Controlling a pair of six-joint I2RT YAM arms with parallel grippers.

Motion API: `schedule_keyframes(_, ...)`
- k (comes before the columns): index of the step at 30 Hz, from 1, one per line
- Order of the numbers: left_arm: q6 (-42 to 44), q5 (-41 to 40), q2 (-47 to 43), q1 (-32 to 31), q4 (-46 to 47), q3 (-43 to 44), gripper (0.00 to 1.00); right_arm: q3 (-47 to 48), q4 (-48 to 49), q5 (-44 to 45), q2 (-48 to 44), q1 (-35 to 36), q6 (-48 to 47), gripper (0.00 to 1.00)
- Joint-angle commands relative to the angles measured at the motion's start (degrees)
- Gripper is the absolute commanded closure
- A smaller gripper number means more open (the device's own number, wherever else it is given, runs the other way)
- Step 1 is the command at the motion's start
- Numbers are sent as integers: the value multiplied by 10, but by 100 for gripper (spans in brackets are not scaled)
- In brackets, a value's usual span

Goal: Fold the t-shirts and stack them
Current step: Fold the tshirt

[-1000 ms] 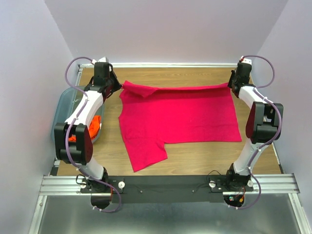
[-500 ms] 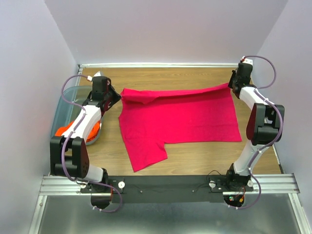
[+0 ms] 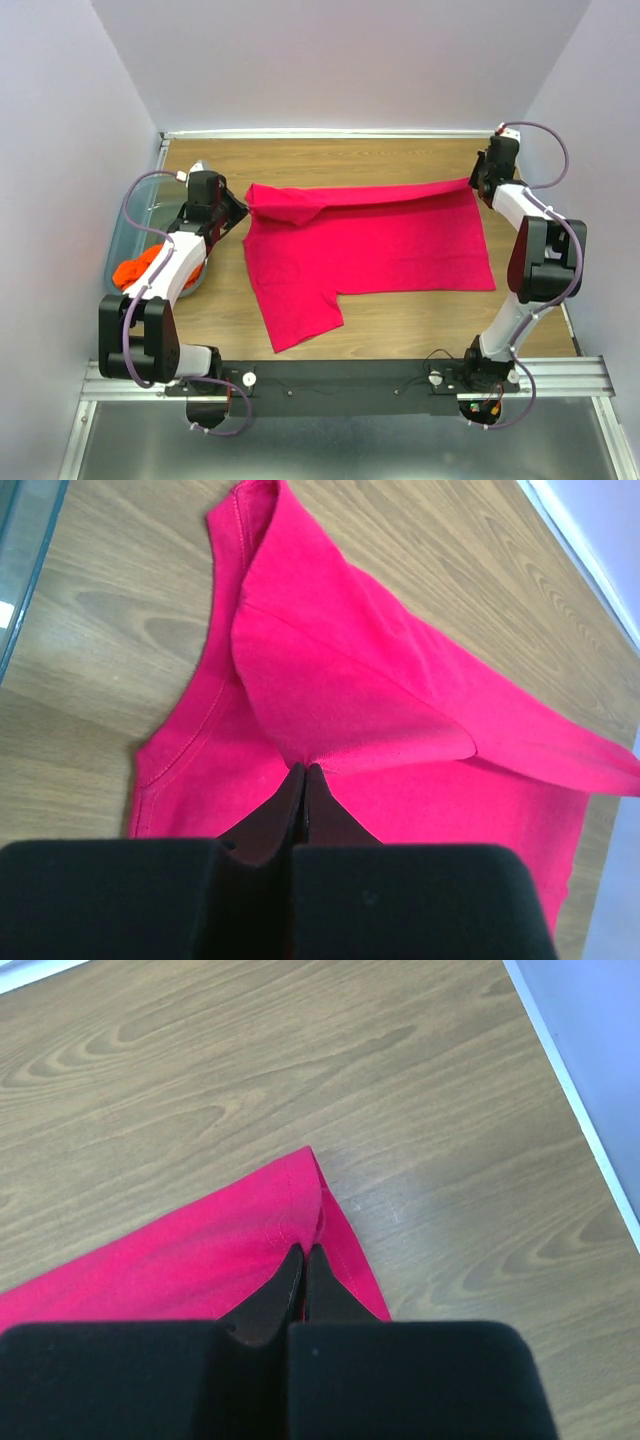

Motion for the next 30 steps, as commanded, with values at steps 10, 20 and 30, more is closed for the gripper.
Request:
schedule_keyframes(10, 12, -7, -13, 6, -1, 16, 100, -50, -26, 8, -67, -5, 28, 99)
schedule_keyframes(20, 11, -2, -6, 6, -2, 11, 100, -84, -34, 38, -63, -5, 71, 99)
schedule_keyframes(30, 11, 2, 14, 6, 19, -50, 100, -109, -56, 52, -30, -7, 120, 99)
